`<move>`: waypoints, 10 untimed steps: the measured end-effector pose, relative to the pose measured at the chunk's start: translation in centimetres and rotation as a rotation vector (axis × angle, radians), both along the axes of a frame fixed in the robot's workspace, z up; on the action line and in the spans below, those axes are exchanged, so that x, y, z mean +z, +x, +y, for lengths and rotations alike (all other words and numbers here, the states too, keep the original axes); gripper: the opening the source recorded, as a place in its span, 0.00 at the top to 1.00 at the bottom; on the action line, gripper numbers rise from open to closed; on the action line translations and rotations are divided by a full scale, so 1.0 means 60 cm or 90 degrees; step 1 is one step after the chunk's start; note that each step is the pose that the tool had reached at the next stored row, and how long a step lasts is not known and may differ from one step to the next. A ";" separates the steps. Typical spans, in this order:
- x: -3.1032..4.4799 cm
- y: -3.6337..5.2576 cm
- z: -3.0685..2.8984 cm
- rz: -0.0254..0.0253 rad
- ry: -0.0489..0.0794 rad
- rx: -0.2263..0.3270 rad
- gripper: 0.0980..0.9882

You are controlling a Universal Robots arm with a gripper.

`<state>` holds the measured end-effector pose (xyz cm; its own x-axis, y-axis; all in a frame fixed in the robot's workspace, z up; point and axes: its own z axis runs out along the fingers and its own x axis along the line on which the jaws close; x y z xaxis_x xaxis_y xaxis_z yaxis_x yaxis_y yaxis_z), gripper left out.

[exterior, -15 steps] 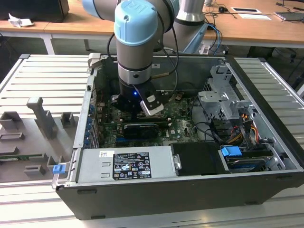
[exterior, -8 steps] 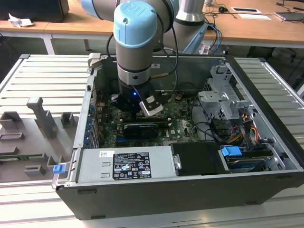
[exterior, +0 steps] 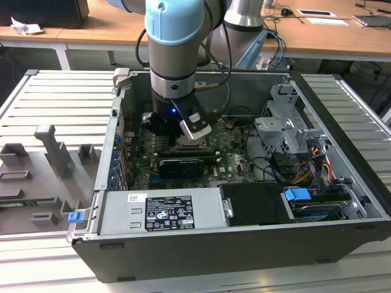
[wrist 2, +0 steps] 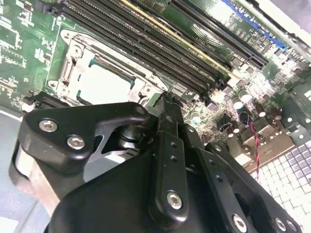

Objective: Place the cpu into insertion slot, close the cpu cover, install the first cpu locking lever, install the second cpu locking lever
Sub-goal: 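Install the second cpu locking lever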

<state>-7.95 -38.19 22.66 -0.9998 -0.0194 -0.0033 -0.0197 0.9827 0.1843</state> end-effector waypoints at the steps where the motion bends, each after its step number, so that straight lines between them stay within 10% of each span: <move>1: 0.000 0.002 -0.0003 0.0006 0.000 0.000 0.99; 10: 0.000 0.019 -0.0140 0.0054 0.007 0.000 0.99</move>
